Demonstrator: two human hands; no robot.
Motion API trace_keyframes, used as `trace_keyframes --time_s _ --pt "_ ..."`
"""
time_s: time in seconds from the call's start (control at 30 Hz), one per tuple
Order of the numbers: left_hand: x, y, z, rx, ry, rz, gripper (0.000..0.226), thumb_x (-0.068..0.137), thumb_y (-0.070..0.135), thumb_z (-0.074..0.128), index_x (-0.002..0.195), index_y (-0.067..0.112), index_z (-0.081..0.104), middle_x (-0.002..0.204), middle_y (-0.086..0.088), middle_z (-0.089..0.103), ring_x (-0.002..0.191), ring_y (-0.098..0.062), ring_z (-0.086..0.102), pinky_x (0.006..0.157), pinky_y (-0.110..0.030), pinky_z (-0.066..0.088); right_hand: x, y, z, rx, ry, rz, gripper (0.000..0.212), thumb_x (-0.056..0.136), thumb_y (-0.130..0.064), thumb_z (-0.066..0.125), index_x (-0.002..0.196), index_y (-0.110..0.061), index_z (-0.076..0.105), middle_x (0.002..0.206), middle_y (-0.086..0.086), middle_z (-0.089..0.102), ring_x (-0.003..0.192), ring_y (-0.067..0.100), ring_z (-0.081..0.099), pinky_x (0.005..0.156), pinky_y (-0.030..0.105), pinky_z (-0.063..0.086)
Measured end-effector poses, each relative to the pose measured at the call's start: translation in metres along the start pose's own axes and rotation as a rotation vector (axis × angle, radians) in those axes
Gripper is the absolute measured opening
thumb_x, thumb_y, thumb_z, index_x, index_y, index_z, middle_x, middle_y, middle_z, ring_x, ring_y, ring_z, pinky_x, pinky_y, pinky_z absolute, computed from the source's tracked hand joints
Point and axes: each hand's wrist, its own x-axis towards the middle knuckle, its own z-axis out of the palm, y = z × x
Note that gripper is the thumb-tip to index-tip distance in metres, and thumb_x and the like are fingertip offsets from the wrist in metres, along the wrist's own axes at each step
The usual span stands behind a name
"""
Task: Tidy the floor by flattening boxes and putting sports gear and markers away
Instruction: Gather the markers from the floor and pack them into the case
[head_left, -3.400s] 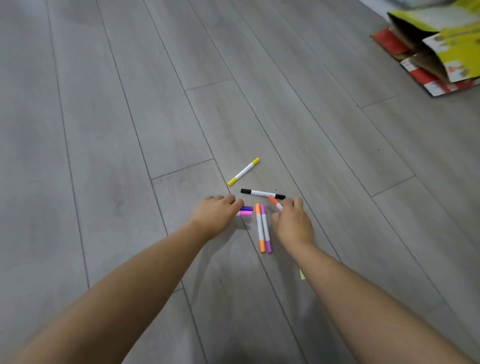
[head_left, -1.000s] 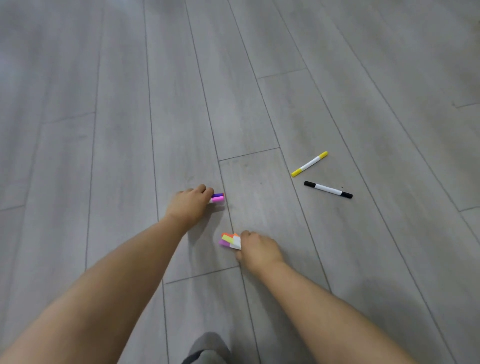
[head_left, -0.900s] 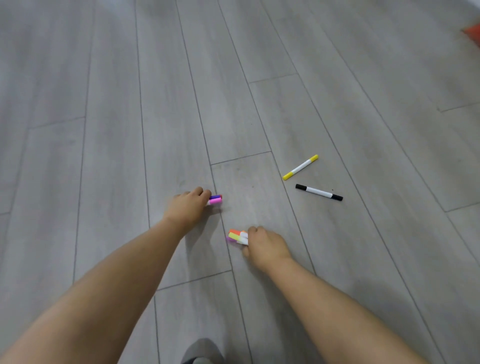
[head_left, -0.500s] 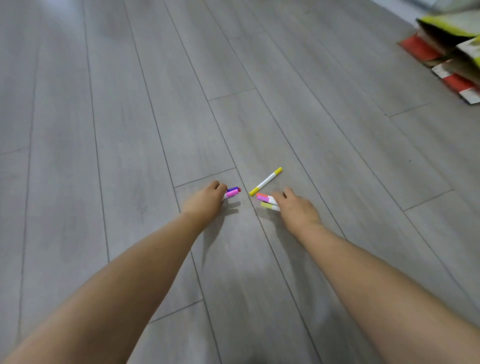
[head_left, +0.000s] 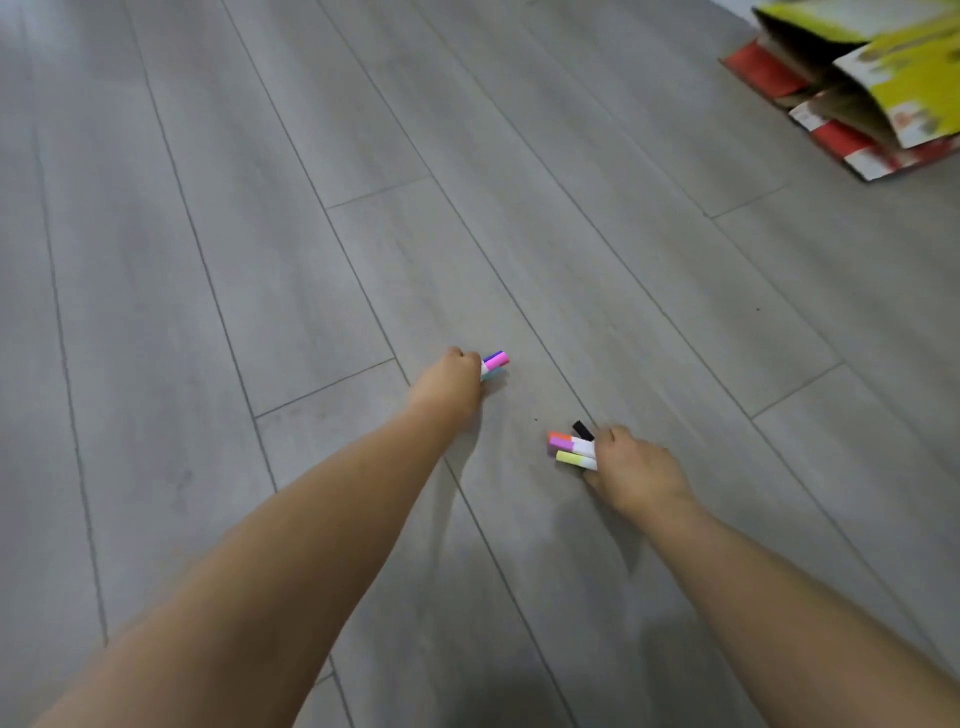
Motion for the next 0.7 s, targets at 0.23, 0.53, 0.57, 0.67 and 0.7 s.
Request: trace_keyframes --time_s 0.23,0.53,0.57,0.67,0.7 --pt "-0.022 0.036 -0.018 0.255 -0.247 0.056 0.025 0.100 0.020 0.045 0.120 0.005 0.052 0.120 -0.015 0.062 0.110 -0.034 0.057 0.082 -0.034 0.038 -0.021 0.028 -0.008 0.212 -0.037 0.180 0.030 0.095 -0.027 0.052 0.119 -0.011 0.048 0.117 0.011 0.059 0.102 0.032 0.062 0.079 0.036 0.048" --pt "-0.169 0.121 -0.160 0.337 -0.256 0.209 0.023 0.097 0.011 0.045 0.119 0.014 0.040 0.102 -0.008 0.059 0.076 -0.032 0.052 0.064 -0.037 0.037 -0.163 0.054 -0.142 0.350 -0.081 0.319 0.021 0.093 -0.030 0.053 0.109 -0.017 0.049 0.097 0.007 0.066 0.086 0.031 0.064 0.060 0.031 0.038" --pt "-0.188 0.138 -0.187 0.368 -0.227 0.263 0.023 0.096 0.011 0.048 0.117 0.015 0.040 0.101 -0.006 0.059 0.078 -0.031 0.056 0.063 -0.037 0.037 -0.181 0.060 -0.168 0.356 -0.065 0.330 0.022 0.094 -0.033 0.053 0.108 -0.017 0.050 0.096 0.006 0.066 0.086 0.031 0.064 0.060 0.031 0.037" --pt "-0.237 0.191 -0.276 0.425 -0.077 0.450 0.028 0.088 0.010 0.060 0.111 0.018 0.046 0.090 -0.001 0.059 0.077 -0.028 0.061 0.059 -0.033 0.033 -0.237 0.079 -0.261 0.403 0.009 0.360 0.027 0.095 -0.040 0.052 0.106 -0.015 0.050 0.096 0.007 0.065 0.086 0.031 0.065 0.059 0.031 0.037" --pt "-0.253 0.210 -0.310 0.450 -0.059 0.490 0.031 0.081 0.010 0.068 0.105 0.018 0.051 0.083 0.000 0.059 0.070 -0.027 0.060 0.056 -0.032 0.033 -0.256 0.085 -0.294 0.405 0.027 0.367 0.027 0.095 -0.040 0.052 0.105 -0.015 0.049 0.096 0.006 0.065 0.086 0.031 0.064 0.059 0.031 0.037"
